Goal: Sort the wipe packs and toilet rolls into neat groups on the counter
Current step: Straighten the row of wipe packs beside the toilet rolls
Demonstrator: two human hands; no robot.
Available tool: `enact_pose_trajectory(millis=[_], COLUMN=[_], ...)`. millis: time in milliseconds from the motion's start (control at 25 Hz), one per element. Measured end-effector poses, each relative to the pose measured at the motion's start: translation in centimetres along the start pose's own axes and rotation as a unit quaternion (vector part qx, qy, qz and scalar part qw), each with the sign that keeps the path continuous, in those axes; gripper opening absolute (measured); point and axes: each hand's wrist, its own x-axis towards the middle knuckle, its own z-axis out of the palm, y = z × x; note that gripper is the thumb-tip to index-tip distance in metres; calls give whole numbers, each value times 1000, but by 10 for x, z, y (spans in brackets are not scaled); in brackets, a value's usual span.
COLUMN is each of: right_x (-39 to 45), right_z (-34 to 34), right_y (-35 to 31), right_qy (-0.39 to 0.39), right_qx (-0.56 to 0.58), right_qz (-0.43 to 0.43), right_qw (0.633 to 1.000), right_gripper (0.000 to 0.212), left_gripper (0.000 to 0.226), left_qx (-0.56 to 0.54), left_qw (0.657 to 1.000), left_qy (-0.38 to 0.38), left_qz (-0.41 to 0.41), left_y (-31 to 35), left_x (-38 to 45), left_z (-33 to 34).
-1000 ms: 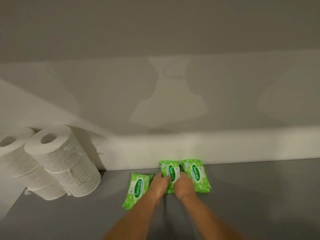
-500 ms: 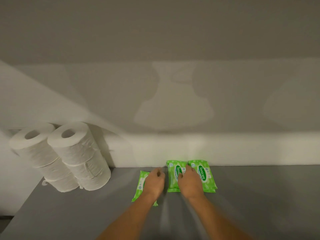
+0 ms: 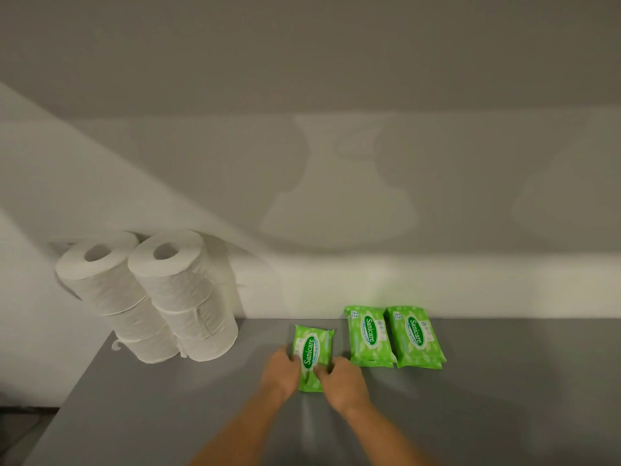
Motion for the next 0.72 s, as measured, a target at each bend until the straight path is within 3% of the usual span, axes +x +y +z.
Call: enact_pose_trajectory(millis=[280, 720], right_x=[4, 27], right_z=[8, 3], right_y=[-7, -20], right_qy=[28, 42], right_qx=[-6, -88], right_qz=[29, 40], right_qw=[999, 995], right_gripper=[20, 33], left_gripper=[23, 38], left_qx=[-19, -70], left_qw=[999, 994], left_qy=[-18, -46], left_qz=[38, 67], left_y=[-4, 10], left_x=[11, 32], left_z=[5, 11])
